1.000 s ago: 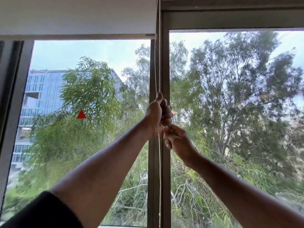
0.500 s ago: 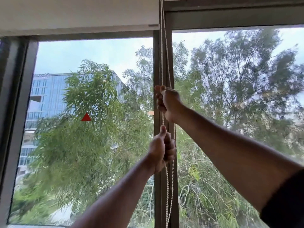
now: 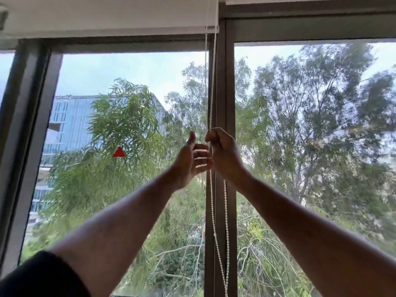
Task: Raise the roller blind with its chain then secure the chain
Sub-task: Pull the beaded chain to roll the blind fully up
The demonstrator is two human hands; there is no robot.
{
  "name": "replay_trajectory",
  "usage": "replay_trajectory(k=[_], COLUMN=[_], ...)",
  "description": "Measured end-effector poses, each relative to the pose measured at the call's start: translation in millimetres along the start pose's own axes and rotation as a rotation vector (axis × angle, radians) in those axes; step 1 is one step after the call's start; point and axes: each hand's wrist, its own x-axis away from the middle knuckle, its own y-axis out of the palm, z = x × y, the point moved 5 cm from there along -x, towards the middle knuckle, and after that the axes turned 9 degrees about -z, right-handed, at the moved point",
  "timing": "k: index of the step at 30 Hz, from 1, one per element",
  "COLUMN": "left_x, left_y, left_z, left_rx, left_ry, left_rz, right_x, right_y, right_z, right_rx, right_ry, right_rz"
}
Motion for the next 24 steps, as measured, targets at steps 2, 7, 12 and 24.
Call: replay_trajectory(k=[2,7,12,24], left_x=[-8,-24,-28,-20], left_y=[13,47,66,62], left_z=[25,78,89,30], left_rx=[-0.045,0.035,0.065,-0.048], left_ry=[0.011,0.011,-0.014,0.112], left_rz=[-0.029,-0.041,-0.025,0.057], right_x=[7,29,36,-30], right_y=[2,7,-6,-47], right_z=[-1,12,21,9], right_rx=[-0.023,0.165,0.315,0.105], right_ry=[-0.046,-0.141,-0.195,0.236], right_rz=[-0.040,-0.088,-0.120,-0.356])
